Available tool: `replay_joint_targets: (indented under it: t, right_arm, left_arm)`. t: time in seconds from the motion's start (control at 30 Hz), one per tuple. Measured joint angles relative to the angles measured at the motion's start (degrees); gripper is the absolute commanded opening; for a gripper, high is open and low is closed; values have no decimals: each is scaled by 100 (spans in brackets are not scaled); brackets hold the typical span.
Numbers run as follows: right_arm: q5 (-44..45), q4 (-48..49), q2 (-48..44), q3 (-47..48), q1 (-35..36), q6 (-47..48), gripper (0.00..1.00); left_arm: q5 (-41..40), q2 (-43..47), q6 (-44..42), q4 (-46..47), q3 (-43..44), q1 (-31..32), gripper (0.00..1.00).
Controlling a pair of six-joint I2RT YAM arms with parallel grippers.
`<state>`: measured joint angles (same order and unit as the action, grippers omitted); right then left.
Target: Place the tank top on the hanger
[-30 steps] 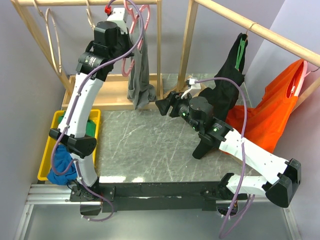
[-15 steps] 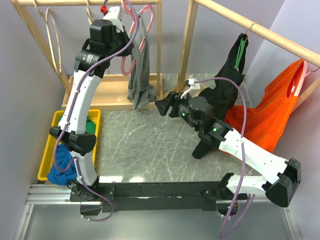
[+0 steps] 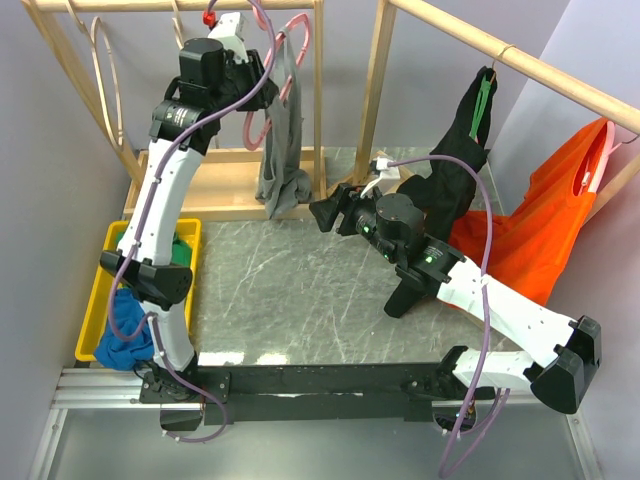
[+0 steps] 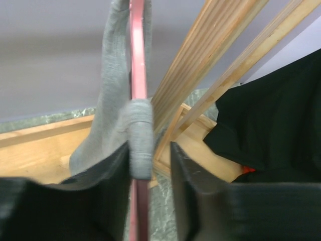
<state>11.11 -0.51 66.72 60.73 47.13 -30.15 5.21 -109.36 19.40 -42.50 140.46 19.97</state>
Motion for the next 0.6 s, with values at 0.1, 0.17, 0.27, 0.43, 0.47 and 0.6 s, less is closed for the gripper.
replay_joint_targets:
  t: [0.1, 0.17, 0.27, 0.43, 0.47, 0.6]
  right_arm:
    - [0, -4, 0, 2, 0, 2, 78]
    - [-9, -7, 0, 2, 0, 2, 79]
    - [-39, -79, -2, 24, 11, 13, 81]
    - [-136, -190, -96, 26, 24, 35, 93]
    - [-144, -199, -151, 15, 26, 44, 98]
    - [-144, -203, -629, -216, 26, 48, 100]
  left_arm:
    - [-2, 127, 2, 103, -140, -2, 68]
    - [-7, 295, 9, 195, -289, -2, 77]
    - [-2, 643, -15, 326, -507, -2, 99]
    - [11, 1604, 48, 756, -1176, -2, 99]
    - [37, 1897, 98, 885, -1464, -2, 99]
    - [160, 2994, 238, 1340, -2640, 146, 99]
